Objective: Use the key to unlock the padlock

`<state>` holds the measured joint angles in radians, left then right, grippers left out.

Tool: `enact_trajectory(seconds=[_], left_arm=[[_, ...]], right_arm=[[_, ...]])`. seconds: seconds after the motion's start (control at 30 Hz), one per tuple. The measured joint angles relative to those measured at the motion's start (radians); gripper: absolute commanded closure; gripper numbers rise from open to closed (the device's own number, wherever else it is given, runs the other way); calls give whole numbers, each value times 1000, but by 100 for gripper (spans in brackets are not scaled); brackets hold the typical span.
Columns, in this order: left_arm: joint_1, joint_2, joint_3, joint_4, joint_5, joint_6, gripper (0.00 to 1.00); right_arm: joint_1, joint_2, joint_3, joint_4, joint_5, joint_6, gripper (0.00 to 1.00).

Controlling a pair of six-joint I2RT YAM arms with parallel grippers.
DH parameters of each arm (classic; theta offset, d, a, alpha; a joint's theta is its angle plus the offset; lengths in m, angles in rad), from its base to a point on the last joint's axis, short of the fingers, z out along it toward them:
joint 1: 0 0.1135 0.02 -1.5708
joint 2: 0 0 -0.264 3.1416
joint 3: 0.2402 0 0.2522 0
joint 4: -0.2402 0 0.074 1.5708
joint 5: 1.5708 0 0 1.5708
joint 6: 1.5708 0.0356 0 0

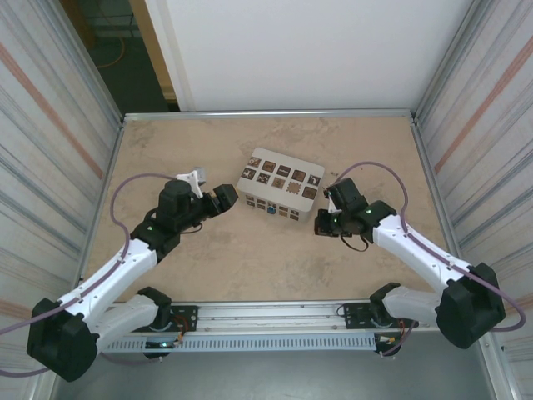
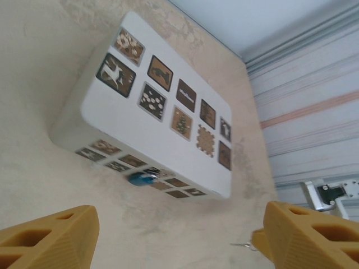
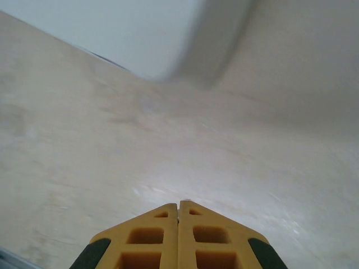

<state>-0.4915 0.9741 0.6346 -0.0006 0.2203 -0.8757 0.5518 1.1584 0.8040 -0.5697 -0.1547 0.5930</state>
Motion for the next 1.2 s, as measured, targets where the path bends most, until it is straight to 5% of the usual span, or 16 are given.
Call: enact_trajectory(seconds=[0.53,0.8,1.2], left_arm=[[-49,112,-64,309,57,-823,30],[-87,150,-64,381,32,-1009,30],[-113,221,-33,434,28,-1109,30]], right_arm=[[61,113,272,185,-33,-55,100],[97,219,364,252,-55,-56,100],[163,312,395,310,-71,-55,100]])
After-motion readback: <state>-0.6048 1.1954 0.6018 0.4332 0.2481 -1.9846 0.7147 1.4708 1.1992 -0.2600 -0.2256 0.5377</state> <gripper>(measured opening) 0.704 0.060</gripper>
